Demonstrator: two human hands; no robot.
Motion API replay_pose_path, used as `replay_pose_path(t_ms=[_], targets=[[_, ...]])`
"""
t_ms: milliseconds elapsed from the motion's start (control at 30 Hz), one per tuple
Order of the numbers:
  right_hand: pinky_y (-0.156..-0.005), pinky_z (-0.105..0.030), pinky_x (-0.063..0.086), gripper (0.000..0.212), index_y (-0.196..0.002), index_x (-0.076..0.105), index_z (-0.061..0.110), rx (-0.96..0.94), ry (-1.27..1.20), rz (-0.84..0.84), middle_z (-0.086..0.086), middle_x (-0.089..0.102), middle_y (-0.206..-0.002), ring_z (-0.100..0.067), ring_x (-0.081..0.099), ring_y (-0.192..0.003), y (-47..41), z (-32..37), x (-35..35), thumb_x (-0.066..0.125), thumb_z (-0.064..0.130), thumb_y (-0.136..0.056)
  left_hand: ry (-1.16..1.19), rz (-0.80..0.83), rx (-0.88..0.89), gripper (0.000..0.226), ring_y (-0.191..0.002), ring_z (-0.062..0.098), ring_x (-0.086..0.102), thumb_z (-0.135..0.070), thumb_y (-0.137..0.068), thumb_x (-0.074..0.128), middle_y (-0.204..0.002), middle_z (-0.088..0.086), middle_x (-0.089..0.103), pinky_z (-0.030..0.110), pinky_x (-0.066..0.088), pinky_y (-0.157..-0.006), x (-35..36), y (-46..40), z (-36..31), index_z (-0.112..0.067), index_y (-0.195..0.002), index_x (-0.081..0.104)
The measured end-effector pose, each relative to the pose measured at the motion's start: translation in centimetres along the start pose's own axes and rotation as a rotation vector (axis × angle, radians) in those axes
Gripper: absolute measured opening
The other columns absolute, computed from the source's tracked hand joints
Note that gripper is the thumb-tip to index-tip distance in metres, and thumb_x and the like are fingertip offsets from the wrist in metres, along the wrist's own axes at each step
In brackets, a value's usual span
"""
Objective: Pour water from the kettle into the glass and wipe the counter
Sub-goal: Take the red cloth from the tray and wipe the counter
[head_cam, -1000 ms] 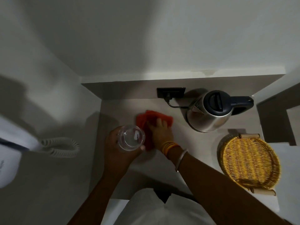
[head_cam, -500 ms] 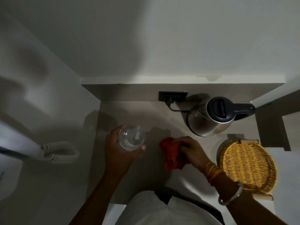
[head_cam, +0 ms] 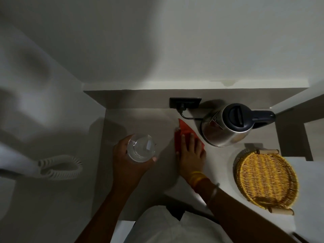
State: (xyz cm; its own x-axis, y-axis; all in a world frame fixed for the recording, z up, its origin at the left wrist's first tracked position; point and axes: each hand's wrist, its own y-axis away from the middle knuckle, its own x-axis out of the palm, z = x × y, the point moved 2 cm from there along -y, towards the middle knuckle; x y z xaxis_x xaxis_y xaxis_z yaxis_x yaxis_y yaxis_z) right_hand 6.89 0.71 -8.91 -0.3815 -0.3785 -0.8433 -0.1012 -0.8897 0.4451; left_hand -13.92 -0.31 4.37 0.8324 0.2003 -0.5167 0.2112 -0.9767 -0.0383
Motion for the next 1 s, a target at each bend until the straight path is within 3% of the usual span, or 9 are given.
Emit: replay_pose_path(t_ms=[167,333,433,500,633,700,767,867,1000], targets=[[-0.115,-0.070,0.000,0.079,-0.161,-0.001,0.031,-0.219,0.122,0.101,-0.006,-0.008,-0.169,-0.043,-0.005,-0.152,-5.0,5.4,0.2,0.048,0.041,-0.100,0.041,-0.025,0.017,0.087,-0.121,0.021,0.066,-0.045,-0.049,0.092,-0.128,-0.018,0.064,0.051,0.057,-0.101,0.7,-0.2,-0.9,-0.070,-0.121,0.052],[-0.116,-0.073,0.005,0.072,-0.159,0.017,0.035,-0.646,0.118,0.285,-0.002,0.007,-0.169,-0.040,0.001,-0.152,1.3,5.6,1.3,0.057,0.033,-0.099,0.065,-0.006,0.060,0.088,-0.120,0.014,0.066,-0.030,-0.055,0.098,-0.124,-0.032,0.065,0.044,0.056,-0.103,1.7,-0.9,-0.7,-0.066,-0.123,0.055],[-0.093,-0.082,0.035,0.062,-0.151,0.029,0.044,-0.816,0.290,0.353,0.006,0.019,-0.164,-0.044,0.031,-0.146,7.7,-1.1,2.7,0.047,0.039,-0.092,0.047,0.028,0.073,0.084,-0.123,0.025,0.064,-0.035,-0.055,0.096,-0.128,-0.019,0.066,0.053,0.055,-0.103,3.5,1.3,-2.5,-0.065,-0.122,0.054],[-0.080,-0.064,0.054,0.051,-0.140,0.046,0.052,-0.783,0.318,0.376,0.016,0.038,-0.155,-0.034,0.046,-0.138,9.5,-5.0,3.5,0.039,0.053,-0.090,0.061,0.012,0.032,0.084,-0.124,0.026,0.062,-0.043,-0.052,0.094,-0.129,-0.017,0.064,0.053,0.055,-0.103,4.0,1.3,-2.1,-0.066,-0.122,0.051],[-0.084,-0.048,0.048,0.047,-0.130,0.054,0.056,-0.681,0.264,0.294,0.021,0.048,-0.149,-0.024,0.037,-0.135,11.1,-9.9,1.6,0.048,0.064,-0.084,0.036,0.043,-0.019,0.084,-0.123,0.024,0.061,-0.051,-0.051,0.093,-0.128,-0.024,0.058,0.052,0.057,-0.101,4.1,1.5,-0.6,-0.066,-0.122,0.050],[-0.091,-0.051,0.048,0.048,-0.124,0.062,0.051,-0.519,0.210,0.278,0.016,0.053,-0.146,-0.027,0.044,-0.134,10.5,-11.2,-0.2,0.043,0.056,-0.081,0.036,0.070,-0.032,0.083,-0.123,0.026,0.061,-0.053,-0.050,0.091,-0.126,-0.034,0.054,0.049,0.058,-0.100,4.2,1.6,-0.1,-0.068,-0.120,0.050],[-0.095,-0.049,0.050,0.044,-0.116,0.071,0.044,-0.379,0.076,0.168,0.011,0.062,-0.137,-0.027,0.050,-0.129,10.6,-12.1,-2.3,0.047,0.029,-0.082,0.016,0.094,-0.044,0.083,-0.123,0.026,0.060,-0.049,-0.050,0.094,-0.123,-0.038,0.053,0.049,0.058,-0.099,4.6,1.9,0.6,-0.063,-0.120,0.052],[-0.084,-0.037,0.055,0.046,-0.095,0.079,0.033,-0.370,-0.088,-0.118,0.009,0.072,-0.113,-0.020,0.059,-0.108,10.7,-12.5,-6.9,0.065,-0.005,-0.071,-0.030,0.114,-0.063,0.087,-0.123,0.025,0.059,-0.024,-0.053,0.103,-0.121,-0.033,0.051,0.047,0.056,-0.100,5.7,2.4,1.6,-0.046,-0.122,0.055],[-0.083,-0.037,0.051,0.030,-0.088,0.080,0.028,-0.197,-0.143,-0.398,0.008,0.072,-0.105,-0.023,0.055,-0.105,11.2,-15.6,-13.0,0.056,0.016,-0.076,-0.057,0.181,-0.113,0.082,-0.119,0.027,0.064,-0.035,-0.049,0.102,-0.120,-0.020,0.065,0.049,0.058,-0.098,8.0,3.0,2.8,-0.040,-0.119,0.060]])
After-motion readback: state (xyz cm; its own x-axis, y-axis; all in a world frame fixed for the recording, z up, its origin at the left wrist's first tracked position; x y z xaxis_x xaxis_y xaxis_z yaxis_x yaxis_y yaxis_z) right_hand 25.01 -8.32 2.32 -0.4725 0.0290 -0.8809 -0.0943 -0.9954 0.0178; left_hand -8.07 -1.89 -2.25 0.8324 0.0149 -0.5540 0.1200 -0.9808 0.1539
